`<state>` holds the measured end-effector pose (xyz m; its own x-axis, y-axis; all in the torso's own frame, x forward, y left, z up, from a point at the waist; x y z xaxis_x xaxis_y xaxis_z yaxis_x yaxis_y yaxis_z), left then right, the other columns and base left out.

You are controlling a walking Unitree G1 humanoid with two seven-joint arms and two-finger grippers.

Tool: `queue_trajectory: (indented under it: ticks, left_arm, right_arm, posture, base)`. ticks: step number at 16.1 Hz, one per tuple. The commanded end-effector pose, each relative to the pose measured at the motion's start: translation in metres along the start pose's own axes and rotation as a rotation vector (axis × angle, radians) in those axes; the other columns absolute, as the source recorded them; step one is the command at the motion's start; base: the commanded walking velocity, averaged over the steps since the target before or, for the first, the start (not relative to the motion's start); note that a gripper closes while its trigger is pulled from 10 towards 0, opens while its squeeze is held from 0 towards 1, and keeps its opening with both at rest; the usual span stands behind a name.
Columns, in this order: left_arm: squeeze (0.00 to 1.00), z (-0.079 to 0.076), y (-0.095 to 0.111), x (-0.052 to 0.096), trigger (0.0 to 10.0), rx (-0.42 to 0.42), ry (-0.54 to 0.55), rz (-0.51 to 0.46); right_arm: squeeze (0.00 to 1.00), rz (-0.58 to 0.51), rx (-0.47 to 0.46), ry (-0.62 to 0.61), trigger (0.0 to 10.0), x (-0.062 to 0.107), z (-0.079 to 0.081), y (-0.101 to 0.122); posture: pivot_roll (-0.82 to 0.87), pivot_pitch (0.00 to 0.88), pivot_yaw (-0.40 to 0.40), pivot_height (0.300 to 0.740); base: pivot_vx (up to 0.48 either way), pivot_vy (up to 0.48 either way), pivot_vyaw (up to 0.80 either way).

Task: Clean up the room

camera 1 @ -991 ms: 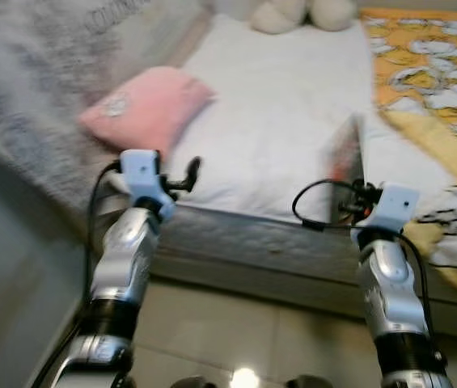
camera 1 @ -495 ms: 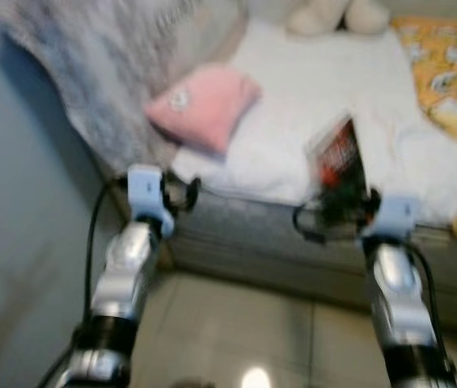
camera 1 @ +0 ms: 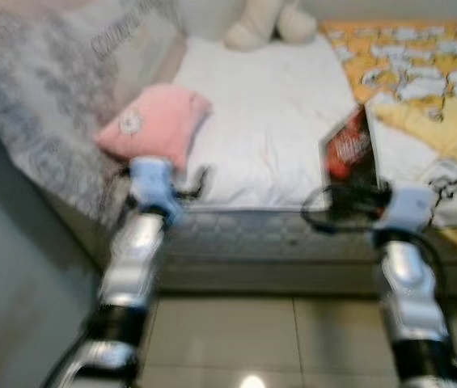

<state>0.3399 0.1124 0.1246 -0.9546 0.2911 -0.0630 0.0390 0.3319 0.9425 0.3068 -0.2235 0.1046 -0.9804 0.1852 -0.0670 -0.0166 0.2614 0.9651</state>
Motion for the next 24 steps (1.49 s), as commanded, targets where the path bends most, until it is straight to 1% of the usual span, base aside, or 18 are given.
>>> queue_trajectory:
  ticks: [1, 4, 5, 6, 8, 10, 12, 17, 22, 24]
  left_arm:
    - [0.0, 0.015, 0.007, 0.003, 10.0, -0.018, 0.041, -0.012]
    - [0.0, 0.019, 0.008, 0.003, 10.0, 0.008, 0.067, -0.017]
    - [0.0, 0.021, 0.007, 0.003, 10.0, 0.048, 0.091, -0.021]
    - [0.0, 0.019, 0.007, 0.002, 10.0, 0.069, 0.096, -0.025]
    - [0.0, 0.012, 0.005, 0.0, 10.0, 0.074, 0.083, -0.027]
    - [0.0, 0.01, 0.005, -0.002, 10.0, 0.082, 0.077, -0.027]
    - [0.0, 0.009, 0.006, -0.004, 10.0, 0.089, 0.08, -0.032]
    - [0.0, 0.009, 0.006, -0.003, 10.0, 0.089, 0.08, -0.031]
    - [0.0, 0.006, 0.005, -0.002, 10.0, 0.088, 0.059, -0.027]
    - [0.0, 0.004, 0.008, -0.004, 10.0, 0.088, 0.046, -0.041]
  right_arm:
    - [0.0, -0.077, -0.029, 0.015, 0.0, -0.006, 0.009, 0.018]
    - [0.0, -0.074, -0.033, 0.018, 0.0, -0.007, 0.011, 0.018]
    - [0.0, -0.075, -0.033, 0.019, 0.0, -0.008, 0.01, 0.018]
    - [0.0, -0.076, -0.032, 0.017, 0.0, -0.009, 0.009, 0.018]
    - [0.0, -0.08, -0.031, 0.015, 0.0, -0.01, 0.009, 0.019]
    - [0.0, -0.085, -0.03, 0.014, 0.0, -0.011, 0.008, 0.021]
    - [0.0, -0.086, -0.03, 0.015, 0.0, -0.012, 0.007, 0.021]
    - [0.0, -0.084, -0.028, 0.016, 0.0, -0.011, 0.007, 0.02]
    - [0.0, -0.073, -0.026, 0.015, 0.0, -0.01, 0.006, 0.017]
    - [0.0, -0.043, -0.02, 0.012, 0.0, -0.012, 0.004, 0.011]
  posture:
    - [-0.09, 0.009, 0.086, 0.74]
    - [-0.09, 0.008, 0.087, 0.74]
    - [-0.09, 0.005, 0.086, 0.74]
    - [-0.09, 0.0, 0.086, 0.74]
    - [-0.1, 0.0, 0.086, 0.74]
    - [-0.1, 0.0, 0.087, 0.74]
    - [-0.11, 0.0, 0.087, 0.74]
    - [-0.1, 0.0, 0.085, 0.74]
    - [-0.1, 0.009, 0.087, 0.74]
    - [-0.1, 0.014, 0.09, 0.74]
  base:
    - [0.461, 0.0, 0.0]
    - [0.451, 0.0, 0.0]
    - [0.431, 0.0, 0.0]
    - [0.409, 0.247, 0.0]
    - [0.411, 0.246, 0.0]
    - [0.411, 0.247, 0.0]
    - [0.405, 0.257, 0.0]
    - [0.396, 0.271, 0.0]
    - [0.398, 0.268, 0.0]
    - [0.0, 0.0, 0.0]
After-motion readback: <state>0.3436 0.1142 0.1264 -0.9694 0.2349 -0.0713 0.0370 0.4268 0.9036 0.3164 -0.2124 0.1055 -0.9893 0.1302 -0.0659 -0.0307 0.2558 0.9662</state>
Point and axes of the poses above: a point about 5 cm out from each wrist's last joint towards the gripper, its own x axis pointing back from the gripper into the wrist, its own y axis along the axis of the wrist's last joint, z = x × y, the point moved 1 cm from there along -x, pointing out of the wrist towards the gripper, and after that the axes turned 13 degrees about x, right-handed, at the moved point
